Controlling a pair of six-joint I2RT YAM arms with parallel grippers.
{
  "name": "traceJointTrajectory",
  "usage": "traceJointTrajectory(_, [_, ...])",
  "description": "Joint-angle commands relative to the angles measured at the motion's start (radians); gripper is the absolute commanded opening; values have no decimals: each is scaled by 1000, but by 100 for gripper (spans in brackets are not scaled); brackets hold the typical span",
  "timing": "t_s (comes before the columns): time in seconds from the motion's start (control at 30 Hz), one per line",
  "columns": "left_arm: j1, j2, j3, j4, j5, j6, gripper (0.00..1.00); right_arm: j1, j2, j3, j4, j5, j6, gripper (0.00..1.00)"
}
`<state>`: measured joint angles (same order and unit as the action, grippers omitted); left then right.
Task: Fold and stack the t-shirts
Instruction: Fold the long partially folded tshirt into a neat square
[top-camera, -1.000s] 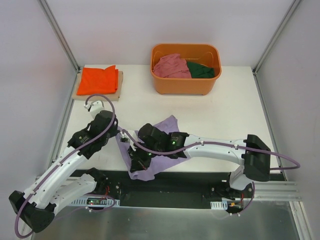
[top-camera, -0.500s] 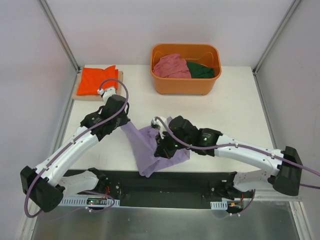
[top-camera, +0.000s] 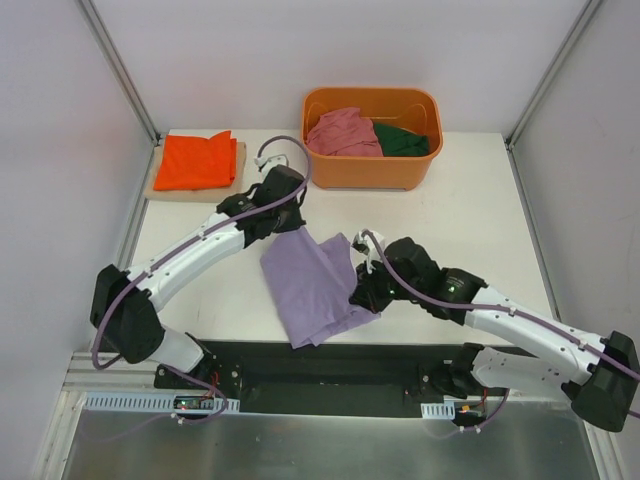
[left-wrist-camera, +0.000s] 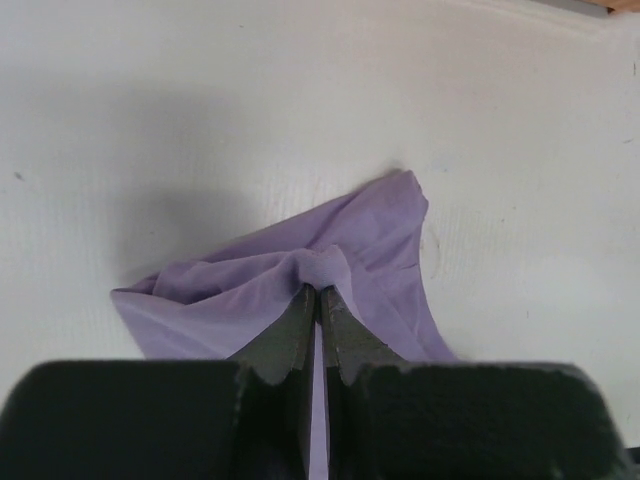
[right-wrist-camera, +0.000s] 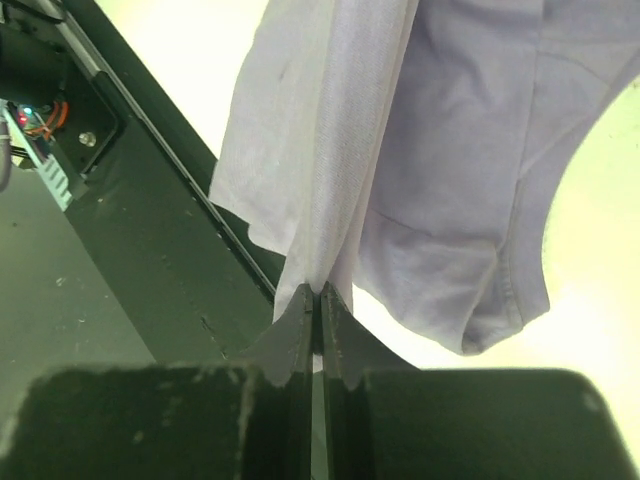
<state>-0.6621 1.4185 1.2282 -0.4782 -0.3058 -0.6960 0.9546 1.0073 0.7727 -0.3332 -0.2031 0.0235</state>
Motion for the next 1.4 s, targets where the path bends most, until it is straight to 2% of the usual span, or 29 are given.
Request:
traceJointTrajectory(0.0, [-19,104,117,62,-36,36,0,-17,-49,-65,-69,10,44,0])
traceJointTrajectory(0.17, [-48,255,217,62,-46,47,0,-45,-56,-133,-61,96,84,1])
traceJointTrajectory(0.43, [-74,456,339,62,51,72,0,-66,-72,-197,-75,197,188,8])
traceJointTrajectory(0.53, [-80,505,378,62,103,98,3,-70,-85,-219,-107,292,255,9])
traceJointTrajectory(0.57, [-85,520,392,62,118,108,7,-68,-93,-223,-116,319,275,12])
traceJointTrajectory(0.6, [-88,531,404,62,134,124,16,-68,-98,-230,-128,347,294,14])
traceJointTrajectory(0.63, [-90,539,416,61,163,142,34,-68,-104,-228,-144,364,302,17])
traceJointTrajectory(0.67, [-90,540,421,64,187,159,59,-70,-107,-221,-162,384,306,23])
traceJointTrajectory(0.7, [-90,537,424,67,227,176,77,-70,-105,-208,-188,401,315,26])
traceJointTrajectory(0.77, [-91,521,424,72,253,200,97,-68,-110,-176,-239,418,317,29])
traceJointTrajectory(0.8, [-91,508,421,72,258,210,99,-68,-116,-161,-256,422,313,35])
traceJointTrajectory(0.83, [-91,490,413,73,258,216,99,-68,-124,-148,-262,415,303,48])
traceJointTrajectory(0.87, [-91,464,398,73,255,219,99,-68,-133,-139,-256,397,288,64])
traceJointTrajectory(0.9, [-91,438,381,75,246,223,99,-68,-142,-130,-242,369,274,90])
traceJointTrajectory(0.93, [-91,404,357,78,232,228,99,-68,-148,-125,-218,326,264,96])
traceJointTrajectory(1.07, [-79,265,207,99,189,205,99,-70,-150,-122,-54,122,242,96])
traceJointTrajectory(1.17, [-50,169,62,167,279,201,99,-57,-107,-135,107,-53,248,96])
traceJointTrajectory(1.23, [-34,126,-22,203,329,185,99,-36,-49,-135,176,-76,256,96])
traceJointTrajectory(1.37, [-22,96,-150,245,353,164,99,-25,95,-119,160,28,311,96])
